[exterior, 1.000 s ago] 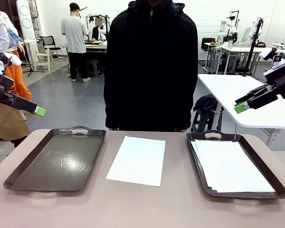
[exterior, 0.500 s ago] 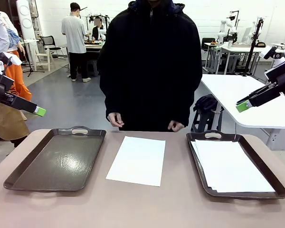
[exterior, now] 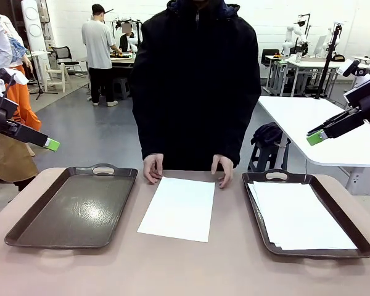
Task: Sort the A4 documents.
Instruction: Receive the A4 Paper.
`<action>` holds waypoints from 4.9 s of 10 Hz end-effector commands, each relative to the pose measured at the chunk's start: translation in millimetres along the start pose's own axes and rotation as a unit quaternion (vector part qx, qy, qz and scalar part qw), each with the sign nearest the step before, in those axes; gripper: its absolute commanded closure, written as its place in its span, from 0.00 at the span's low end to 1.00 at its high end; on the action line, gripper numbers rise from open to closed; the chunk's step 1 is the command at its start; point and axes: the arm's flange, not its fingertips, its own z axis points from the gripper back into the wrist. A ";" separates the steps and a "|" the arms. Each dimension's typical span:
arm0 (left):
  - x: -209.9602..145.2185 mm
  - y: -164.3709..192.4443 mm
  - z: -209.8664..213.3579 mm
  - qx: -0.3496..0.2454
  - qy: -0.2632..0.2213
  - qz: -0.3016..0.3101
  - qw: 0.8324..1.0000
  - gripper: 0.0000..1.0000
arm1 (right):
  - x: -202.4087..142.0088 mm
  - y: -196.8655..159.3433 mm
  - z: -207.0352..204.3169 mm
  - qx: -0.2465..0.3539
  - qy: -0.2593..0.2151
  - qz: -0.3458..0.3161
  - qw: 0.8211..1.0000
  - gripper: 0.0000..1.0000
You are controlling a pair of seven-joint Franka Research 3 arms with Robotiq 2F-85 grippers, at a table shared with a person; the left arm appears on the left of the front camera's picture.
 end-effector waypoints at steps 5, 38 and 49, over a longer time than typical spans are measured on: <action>-1.3 1.7 -2.1 -0.003 -0.004 0.002 1.000 0.00 | -0.2 -0.3 0.8 0.001 -0.004 -0.002 1.000 0.00; 12.1 -1.9 -27.1 -0.025 0.006 0.025 0.999 0.00 | -0.2 -0.3 0.8 0.001 -0.004 -0.002 1.000 0.00; 108.9 -36.7 -194.1 -0.257 0.014 0.187 0.948 0.00 | -0.2 -0.3 0.8 0.001 -0.004 -0.002 1.000 0.00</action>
